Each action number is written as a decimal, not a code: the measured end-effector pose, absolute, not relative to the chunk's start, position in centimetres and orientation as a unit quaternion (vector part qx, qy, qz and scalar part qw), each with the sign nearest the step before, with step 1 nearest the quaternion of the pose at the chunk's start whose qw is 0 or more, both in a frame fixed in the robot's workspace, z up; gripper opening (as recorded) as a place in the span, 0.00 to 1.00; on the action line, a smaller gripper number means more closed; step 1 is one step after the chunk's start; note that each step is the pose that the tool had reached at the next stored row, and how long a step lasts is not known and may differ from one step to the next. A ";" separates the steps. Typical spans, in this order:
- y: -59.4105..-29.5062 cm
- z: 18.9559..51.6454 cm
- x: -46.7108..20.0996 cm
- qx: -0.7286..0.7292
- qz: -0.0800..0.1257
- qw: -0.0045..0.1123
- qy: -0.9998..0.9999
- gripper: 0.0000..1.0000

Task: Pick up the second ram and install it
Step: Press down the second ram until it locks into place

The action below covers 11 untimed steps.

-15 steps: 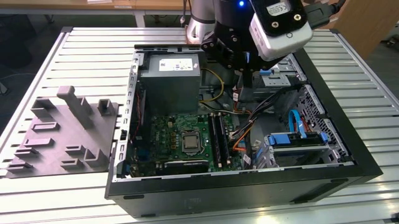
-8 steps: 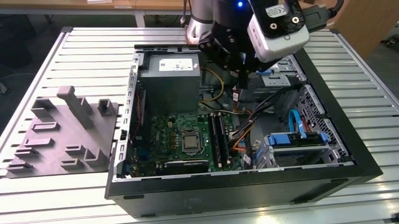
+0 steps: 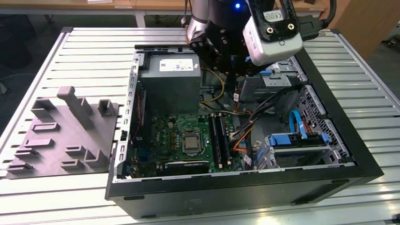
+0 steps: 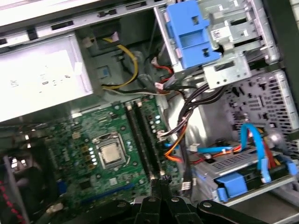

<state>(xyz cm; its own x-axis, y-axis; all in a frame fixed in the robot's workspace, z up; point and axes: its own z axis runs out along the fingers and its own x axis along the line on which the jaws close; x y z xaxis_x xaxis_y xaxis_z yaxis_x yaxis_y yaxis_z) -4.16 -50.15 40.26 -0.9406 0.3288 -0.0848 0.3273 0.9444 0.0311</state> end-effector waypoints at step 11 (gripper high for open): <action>-50.1 40.2 -4.2 0.149 0.009 0.044 0.988 0.10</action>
